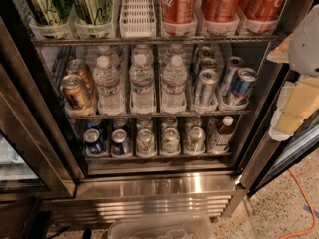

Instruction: Pick water bottle from middle shelf of fridge

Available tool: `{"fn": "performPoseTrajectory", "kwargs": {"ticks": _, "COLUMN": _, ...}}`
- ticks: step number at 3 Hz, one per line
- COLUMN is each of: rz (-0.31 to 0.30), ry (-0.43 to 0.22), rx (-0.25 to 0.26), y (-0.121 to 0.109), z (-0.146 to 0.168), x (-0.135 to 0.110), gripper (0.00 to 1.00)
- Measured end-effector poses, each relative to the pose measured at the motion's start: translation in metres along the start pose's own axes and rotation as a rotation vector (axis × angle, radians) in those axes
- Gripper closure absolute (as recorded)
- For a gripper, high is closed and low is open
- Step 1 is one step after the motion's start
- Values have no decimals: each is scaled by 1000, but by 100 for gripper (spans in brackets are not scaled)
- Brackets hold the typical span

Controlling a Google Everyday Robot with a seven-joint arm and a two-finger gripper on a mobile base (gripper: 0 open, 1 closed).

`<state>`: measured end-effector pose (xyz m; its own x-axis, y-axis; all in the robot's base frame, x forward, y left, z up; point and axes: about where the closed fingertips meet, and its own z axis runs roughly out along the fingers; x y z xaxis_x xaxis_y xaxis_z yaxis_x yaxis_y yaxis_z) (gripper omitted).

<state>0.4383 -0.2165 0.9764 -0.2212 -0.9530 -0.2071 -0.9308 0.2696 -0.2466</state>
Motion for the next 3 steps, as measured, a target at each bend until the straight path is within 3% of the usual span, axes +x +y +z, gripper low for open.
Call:
{"fn": "performPoseTrajectory", "kwargs": {"ticks": 2, "rz": -2, "ry": -30, "rx": 24, "y": 4, "z": 1, "x": -2, "gripper": 0}}
{"fn": "performPoseTrajectory", "kwargs": {"ticks": 3, "rz": -11, "ry": -68, "rx": 19, "y": 20, "z": 34, "x": -4, "gripper": 0}}
